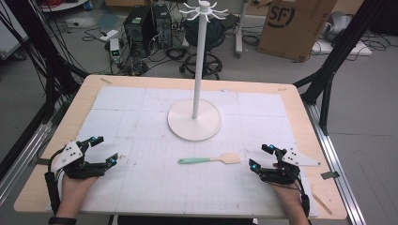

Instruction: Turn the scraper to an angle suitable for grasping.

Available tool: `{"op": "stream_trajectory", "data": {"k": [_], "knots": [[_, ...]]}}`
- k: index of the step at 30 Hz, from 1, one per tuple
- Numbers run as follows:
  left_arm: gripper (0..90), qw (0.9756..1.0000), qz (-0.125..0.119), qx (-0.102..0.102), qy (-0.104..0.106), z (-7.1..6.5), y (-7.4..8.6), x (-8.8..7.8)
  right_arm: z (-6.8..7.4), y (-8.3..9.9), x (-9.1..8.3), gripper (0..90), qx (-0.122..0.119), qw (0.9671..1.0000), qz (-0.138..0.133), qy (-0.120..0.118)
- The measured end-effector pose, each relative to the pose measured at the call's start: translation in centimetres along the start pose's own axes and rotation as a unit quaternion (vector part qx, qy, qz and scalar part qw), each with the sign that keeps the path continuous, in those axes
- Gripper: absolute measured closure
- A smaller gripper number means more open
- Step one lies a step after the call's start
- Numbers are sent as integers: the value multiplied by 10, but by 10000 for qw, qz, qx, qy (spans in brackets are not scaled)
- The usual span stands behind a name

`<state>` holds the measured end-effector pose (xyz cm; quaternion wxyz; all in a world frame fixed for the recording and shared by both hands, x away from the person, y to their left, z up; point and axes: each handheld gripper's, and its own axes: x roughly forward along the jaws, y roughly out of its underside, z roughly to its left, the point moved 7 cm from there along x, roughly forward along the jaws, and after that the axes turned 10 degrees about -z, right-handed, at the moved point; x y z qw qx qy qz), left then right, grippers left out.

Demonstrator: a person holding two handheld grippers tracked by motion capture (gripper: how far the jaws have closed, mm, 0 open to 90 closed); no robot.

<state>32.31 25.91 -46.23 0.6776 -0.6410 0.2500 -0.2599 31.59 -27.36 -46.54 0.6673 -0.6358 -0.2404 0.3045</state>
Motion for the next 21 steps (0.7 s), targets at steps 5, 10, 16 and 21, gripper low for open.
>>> {"op": "stream_trajectory", "data": {"k": [5, 10, 16, 21], "knots": [[151, 10000, 9, 24, -8, 0, 0, 0, 0, 0, 0, 177, -16, 10000, 4, 1], [152, 10000, 20, 58, -4, -1, 0, 0, 0, 0, 0, 166, 60, 10000, 26, -50], [152, 10000, 13, 54, -8, -1, 0, 0, -1, 0, 2, 163, 142, 9996, 121, -189], [152, 10000, 1, 71, -7, -1, 0, 0, -2, -2, 6, 163, 57, 9996, 142, -238]]}}
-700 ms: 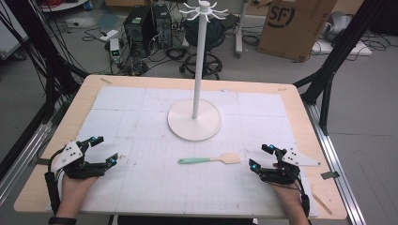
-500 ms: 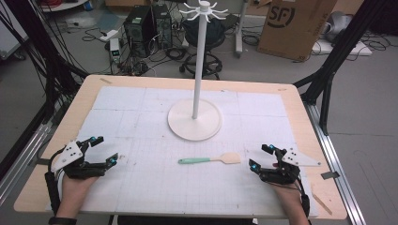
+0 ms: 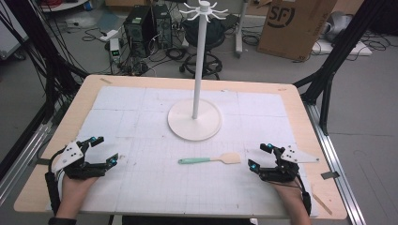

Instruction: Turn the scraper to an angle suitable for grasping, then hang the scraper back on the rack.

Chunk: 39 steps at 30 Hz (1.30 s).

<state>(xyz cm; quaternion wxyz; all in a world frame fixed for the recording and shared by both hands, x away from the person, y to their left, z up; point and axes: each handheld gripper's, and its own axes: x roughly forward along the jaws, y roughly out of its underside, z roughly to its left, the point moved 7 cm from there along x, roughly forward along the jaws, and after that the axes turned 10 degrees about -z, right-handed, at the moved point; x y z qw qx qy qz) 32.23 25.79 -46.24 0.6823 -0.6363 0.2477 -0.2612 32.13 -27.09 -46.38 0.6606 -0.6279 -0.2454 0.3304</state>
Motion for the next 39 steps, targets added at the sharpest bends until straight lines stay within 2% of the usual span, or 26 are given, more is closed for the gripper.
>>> {"op": "stream_trajectory", "data": {"k": [10, 14, 15, 20, 25, 26, 28, 29, 32, 33, 34, 35, 36, 38, 39], "knots": [[153, 10000, 1, -1, -15, 0, 0, 0, -1, -8, 2, 163, -8, 10000, -49, -64], [154, 10000, 0, -23, -26, 1, 0, 0, 2, -13, 4, 163, -77, 9997, 3, -217], [154, 10000, -3, -29, -23, 1, 0, 0, 3, -18, 7, 163, -159, 9993, 41, -324], [155, 10000, 0, -43, -24, 2, 0, 0, 2, -26, 14, 163, -265, 9984, 133, -483], [155, 10000, -4, -61, -56, 2, 0, 0, 7, -35, 29, 163, -367, 9949, 369, -869], [155, 10000, -2, -59, -60, 2, 0, 0, 7, -35, 29, 163, -367, 9949, 369, -869], [155, 10000, -3, -65, -57, 2, 0, 0, 9, -37, 41, 163, -510, 9919, 535, -1035], [155, 10000, -3, -65, -57, 2, 0, 0, 11, -38, 44, 164, -506, 9908, 573, -1120], [155, 10000, -7, -61, -53, 2, 0, 0, 13, -37, 57, 164, -570, 9880, 704, -1254], [155, 10000, -4, -54, -52, 2, 0, 0, 13, -37, 57, 164, -570, 9880, 704, -1254], [155, 10000, 3, -31, -43, 2, 0, 0, 16, -34, 65, 163, -591, 9854, 836, -1362], [155, 10000, 2, -26, -41, 1, 0, 0, 16, -34, 65, 163, -591, 9854, 836, -1362], [155, 10000, 2, -24, -43, 1, 0, 0, 20, -31, 73, 164, -603, 9825, 956, -1483], [155, 10000, 2, -24, -40, 1, 0, 0, 23, -26, 80, 168, -650, 9796, 1073, -1569], [155, 10000, 4, -26, -35, 1, 0, 0, 23, -26, 80, 168, -650, 9796, 1073, -1569]]}}
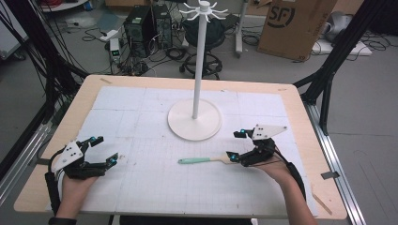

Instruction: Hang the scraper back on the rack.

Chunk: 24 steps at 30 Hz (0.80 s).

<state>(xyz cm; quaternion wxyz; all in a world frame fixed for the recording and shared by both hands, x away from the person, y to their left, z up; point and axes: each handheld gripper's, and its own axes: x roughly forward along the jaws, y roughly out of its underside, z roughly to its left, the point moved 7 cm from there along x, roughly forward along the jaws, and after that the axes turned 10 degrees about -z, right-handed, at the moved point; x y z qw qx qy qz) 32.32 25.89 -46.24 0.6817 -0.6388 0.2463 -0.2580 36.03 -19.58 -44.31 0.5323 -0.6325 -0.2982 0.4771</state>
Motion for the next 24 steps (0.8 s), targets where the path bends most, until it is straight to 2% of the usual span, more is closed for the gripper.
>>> {"op": "stream_trajectory", "data": {"k": [1, 2, 3, 5, 7, 8, 9, 11, 14, 16, 21, 24], "knots": [[155, 10000, -3, 2, 1, 0, 0, 0, 2, 3, 9, 177, -48, 9998, 142, -128], [155, 10000, -5, -2, 1, 0, 0, 0, 2, 3, 9, 180, -48, 9998, 142, -128], [155, 10000, -5, 1, 0, 0, 0, 0, 4, 7, 17, 219, -107, 9991, 345, -236], [155, 10000, -2, 1, 0, 0, 0, 0, 5, 8, 20, 231, -148, 9985, 412, -318], [155, 10000, 0, 5, -2, 0, 0, 0, 11, 12, 31, 281, -170, 9967, 625, -500], [155, 10000, -1, 4, 0, 0, 0, 0, 11, 12, 31, 281, -170, 9967, 625, -500], [155, 10000, 0, 3, 0, 0, 0, 0, 13, 14, 37, 315, -257, 9948, 805, -567], [155, 10000, -2, 5, 1, 0, 0, 0, 15, 17, 42, 354, -260, 9931, 921, -678], [155, 10000, -1, 6, -1, 0, 0, 0, 15, 19, 46, 404, -350, 9913, 1024, -747], [155, 10000, -1, 6, 3, 0, 0, 0, 15, 24, 50, 460, -404, 9890, 1171, -809], [155, 10000, -4, 3, 7, -1, 0, 0, 14, 29, 52, 517, -459, 9872, 1291, -813], [155, 10000, 3, 17, 10, -1, 0, 0, 15, 30, 53, 585, -535, 9859, 1345, -845]]}}
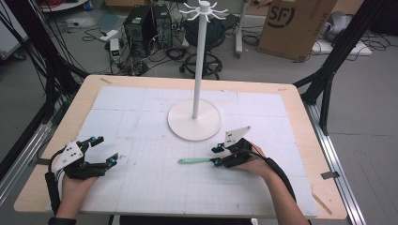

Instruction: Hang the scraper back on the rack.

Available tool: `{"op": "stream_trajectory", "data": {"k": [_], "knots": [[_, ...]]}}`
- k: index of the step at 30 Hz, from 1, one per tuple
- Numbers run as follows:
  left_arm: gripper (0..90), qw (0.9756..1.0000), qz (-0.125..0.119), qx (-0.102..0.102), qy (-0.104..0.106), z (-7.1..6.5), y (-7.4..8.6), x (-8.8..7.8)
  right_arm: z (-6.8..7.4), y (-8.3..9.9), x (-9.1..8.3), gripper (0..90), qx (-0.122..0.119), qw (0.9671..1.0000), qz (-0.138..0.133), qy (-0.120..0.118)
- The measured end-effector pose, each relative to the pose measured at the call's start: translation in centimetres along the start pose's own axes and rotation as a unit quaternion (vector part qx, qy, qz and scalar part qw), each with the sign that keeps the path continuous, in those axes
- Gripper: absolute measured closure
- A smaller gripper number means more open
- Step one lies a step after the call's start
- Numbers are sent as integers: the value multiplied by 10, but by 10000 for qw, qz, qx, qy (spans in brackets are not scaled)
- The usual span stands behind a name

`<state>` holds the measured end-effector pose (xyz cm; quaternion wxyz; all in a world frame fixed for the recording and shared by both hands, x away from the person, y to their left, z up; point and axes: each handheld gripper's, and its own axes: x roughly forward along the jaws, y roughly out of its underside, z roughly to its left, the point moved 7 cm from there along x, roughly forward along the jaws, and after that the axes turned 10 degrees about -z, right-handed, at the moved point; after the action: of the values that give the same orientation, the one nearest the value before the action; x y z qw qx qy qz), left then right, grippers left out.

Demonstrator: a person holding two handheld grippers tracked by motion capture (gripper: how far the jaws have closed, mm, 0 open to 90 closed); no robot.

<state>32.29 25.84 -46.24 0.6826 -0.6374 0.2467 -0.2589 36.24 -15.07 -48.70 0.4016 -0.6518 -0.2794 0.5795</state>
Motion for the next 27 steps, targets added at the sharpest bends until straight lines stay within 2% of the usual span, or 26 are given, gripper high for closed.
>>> {"op": "stream_trajectory", "data": {"k": [6, 9, 12, 13, 14, 21, 22, 25, 27], "knots": [[156, 10000, 1, -2, -1, 0, 0, 0, 0, 4, 3, 627, -80, 9999, 140, -35], [156, 10000, 4, 4, -6, 0, 0, 0, 3, 4, 4, 719, -29, 9997, 158, -159], [157, 10000, 8, 8, -3, 0, 0, 0, 2, 4, 4, 771, 61, 9998, 153, -141], [157, 10000, 6, 8, -12, 0, 0, 0, 2, 4, 4, 771, 61, 9998, 153, -141], [157, 10000, 12, 21, -9, 0, 0, 0, 2, 5, 4, 777, 162, 9997, 146, -139], [158, 10000, 3, 38, 3, -1, 0, 0, 2, 4, 4, 811, 272, 9995, 160, -70], [158, 10000, -1, 32, 4, -1, 0, 0, 1, 4, 4, 813, 399, 9991, 153, -50], [158, 10000, 0, 35, 5, -1, 0, 0, 2, 3, 3, 815, 455, 9989, 142, -4], [158, 10000, 1, 38, 6, -1, 0, 0, 2, -1, 2, 816, 466, 9989, 43, 27]]}}
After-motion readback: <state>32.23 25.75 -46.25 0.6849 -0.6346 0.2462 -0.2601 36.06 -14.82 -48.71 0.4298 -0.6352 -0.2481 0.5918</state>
